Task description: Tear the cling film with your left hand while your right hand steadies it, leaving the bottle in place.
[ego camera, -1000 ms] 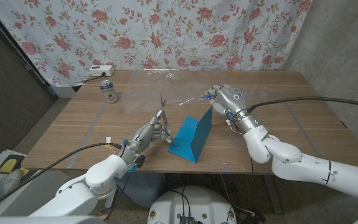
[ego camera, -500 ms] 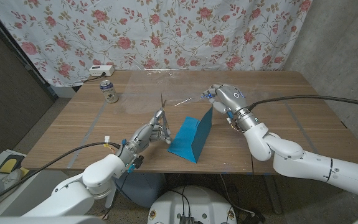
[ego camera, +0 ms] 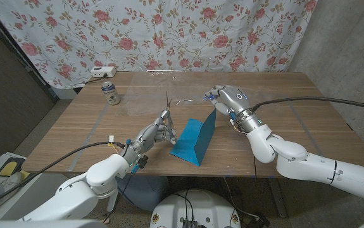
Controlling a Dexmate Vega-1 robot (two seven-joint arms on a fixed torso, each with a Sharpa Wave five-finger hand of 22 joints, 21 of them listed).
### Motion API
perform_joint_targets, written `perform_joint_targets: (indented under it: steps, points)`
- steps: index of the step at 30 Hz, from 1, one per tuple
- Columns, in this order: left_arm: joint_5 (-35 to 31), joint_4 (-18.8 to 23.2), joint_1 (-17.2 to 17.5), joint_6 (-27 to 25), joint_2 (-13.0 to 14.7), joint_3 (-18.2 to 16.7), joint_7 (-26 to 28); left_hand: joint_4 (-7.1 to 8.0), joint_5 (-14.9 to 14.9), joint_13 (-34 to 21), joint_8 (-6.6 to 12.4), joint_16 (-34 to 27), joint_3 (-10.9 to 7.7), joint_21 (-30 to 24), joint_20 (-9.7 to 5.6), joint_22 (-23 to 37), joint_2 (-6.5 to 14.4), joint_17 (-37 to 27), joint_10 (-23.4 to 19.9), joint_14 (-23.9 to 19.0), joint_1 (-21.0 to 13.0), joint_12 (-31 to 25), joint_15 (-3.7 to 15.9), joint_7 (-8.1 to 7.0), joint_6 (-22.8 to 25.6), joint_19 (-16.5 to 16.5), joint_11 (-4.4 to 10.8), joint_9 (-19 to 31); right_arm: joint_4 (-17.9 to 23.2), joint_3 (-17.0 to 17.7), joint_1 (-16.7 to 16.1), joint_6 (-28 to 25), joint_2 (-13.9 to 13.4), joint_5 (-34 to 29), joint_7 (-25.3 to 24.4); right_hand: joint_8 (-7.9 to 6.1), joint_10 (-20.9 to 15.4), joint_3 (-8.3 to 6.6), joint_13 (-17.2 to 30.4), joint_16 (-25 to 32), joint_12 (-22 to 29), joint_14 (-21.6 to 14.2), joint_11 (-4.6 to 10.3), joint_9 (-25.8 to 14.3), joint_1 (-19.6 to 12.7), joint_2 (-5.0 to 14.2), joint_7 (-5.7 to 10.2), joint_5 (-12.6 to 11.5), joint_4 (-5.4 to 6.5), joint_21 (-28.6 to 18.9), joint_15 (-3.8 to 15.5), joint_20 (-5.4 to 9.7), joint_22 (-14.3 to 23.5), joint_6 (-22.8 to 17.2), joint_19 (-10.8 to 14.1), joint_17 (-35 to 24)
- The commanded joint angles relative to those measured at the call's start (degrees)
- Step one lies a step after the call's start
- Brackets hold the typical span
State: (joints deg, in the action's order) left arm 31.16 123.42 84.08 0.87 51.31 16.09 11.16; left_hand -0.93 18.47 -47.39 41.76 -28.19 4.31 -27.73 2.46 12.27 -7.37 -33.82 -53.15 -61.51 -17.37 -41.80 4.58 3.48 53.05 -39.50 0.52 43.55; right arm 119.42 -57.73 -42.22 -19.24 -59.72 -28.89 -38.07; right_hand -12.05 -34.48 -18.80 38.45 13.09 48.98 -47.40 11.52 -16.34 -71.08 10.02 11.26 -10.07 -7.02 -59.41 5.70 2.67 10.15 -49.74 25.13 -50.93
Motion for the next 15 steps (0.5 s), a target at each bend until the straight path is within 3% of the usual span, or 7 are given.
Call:
perform_joint_targets:
  steps: [1, 6, 15]
  points:
    - [0.04, -0.73, -1.5, 0.13, -0.36, 1.16, -0.64, 5.28, 0.53, -0.22, 0.23, -0.34, 5.14, 0.05, 0.27, 0.17, 1.36, -0.16, -2.02, -0.42, -0.19, -0.41, -0.08, 3.42, 3.4, -0.48, 1.29, 0.74, 0.88, 0.1, -0.43, -0.64, -0.08, -0.17, 0.29, -0.01, -0.48, 0.01, 1.61, -0.16, 0.1, -0.25, 0.02, -0.28, -0.22, 0.52, 0.28, -0.21, 0.1, -0.27, 8.06, 5.49, -0.06, -0.32, -0.28, -0.11]
    - [0.22, -0.8, -1.62, 0.05, -0.24, 1.31, -0.77, 5.41, 0.82, 0.09, 0.24, -0.47, 3.11, -0.02, 0.23, 0.3, 5.9, -0.05, -2.45, -0.65, -2.44, -0.31, 0.02, 3.45, 3.45, -0.63, 1.27, 0.85, 1.25, 0.12, -0.53, -0.94, -0.38, -0.32, 0.52, -0.02, -0.56, 0.03, 1.7, -0.11, 0.12, -0.29, 0.02, -0.28, -0.21, 0.54, 0.27, -0.21, 0.11, -0.23, 8.05, 5.42, -0.06, -0.34, -0.38, -0.05]
    - [0.08, -0.67, -2.29, -0.5, -0.17, 1.85, -0.76, 5.21, 0.49, -0.23, 0.28, -0.49, 3.23, 0.02, 0.22, 0.29, 5.94, -0.07, -2.35, -0.63, -3.12, -0.41, 0.08, 3.41, 3.5, -0.67, 1.51, 0.92, 1.37, 0.19, -0.74, -0.7, -0.58, -0.2, 0.29, -0.02, -0.57, 0.05, 1.63, -0.03, -0.06, -0.27, 0.06, -0.28, -0.24, 0.53, 0.33, -0.2, 0.09, -0.3, 8.05, 5.44, -0.05, -0.34, -0.19, 0.04]
